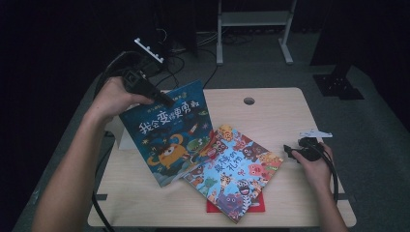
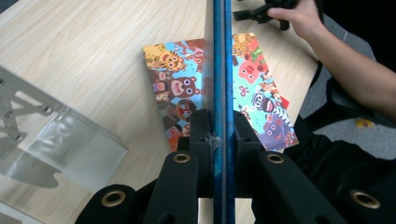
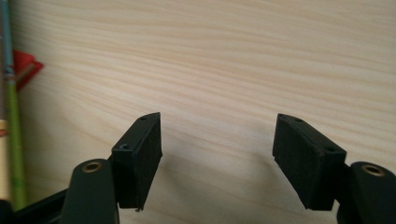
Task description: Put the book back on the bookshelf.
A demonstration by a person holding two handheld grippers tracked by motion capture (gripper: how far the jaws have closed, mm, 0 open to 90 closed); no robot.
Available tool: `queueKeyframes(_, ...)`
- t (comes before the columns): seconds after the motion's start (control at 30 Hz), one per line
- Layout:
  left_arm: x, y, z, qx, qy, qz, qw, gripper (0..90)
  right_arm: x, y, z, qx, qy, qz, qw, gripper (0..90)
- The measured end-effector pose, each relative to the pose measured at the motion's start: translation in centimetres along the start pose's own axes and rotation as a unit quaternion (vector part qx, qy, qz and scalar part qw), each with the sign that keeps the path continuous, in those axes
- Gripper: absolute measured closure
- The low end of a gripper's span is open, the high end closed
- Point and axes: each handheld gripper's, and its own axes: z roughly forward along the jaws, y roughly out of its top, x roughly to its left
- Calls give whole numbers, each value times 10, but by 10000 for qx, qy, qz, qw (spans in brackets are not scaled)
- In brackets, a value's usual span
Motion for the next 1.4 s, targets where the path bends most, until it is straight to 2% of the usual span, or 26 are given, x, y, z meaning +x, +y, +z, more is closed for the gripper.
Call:
queueKeyframes(0.07,-1,1,0,16,30,21,10000,823,-2,-2,3,85,-62,3,9999,306)
queueKeyframes(0.27,-6,0,-5,-3,143,130,9998,823,-4,-3,6,56,-57,89,9999,274)
queueKeyframes(0.5,-7,-7,-22,-155,324,70,9993,822,-4,-2,7,115,-50,85,9999,192)
queueKeyframes(0.7,-4,-17,-35,-246,493,-82,9984,822,-4,-2,8,124,-73,94,9999,177)
queueKeyframes(0.93,4,-32,-47,-209,685,-282,9970,822,-4,-2,8,125,-73,98,9998,176)
queueKeyframes(1.17,13,-53,-61,-144,868,-507,9948,821,-4,-2,8,128,-76,104,9998,174)
queueKeyframes(1.4,21,-73,-74,-197,976,-679,9927,821,-4,-2,8,129,-76,104,9998,174)
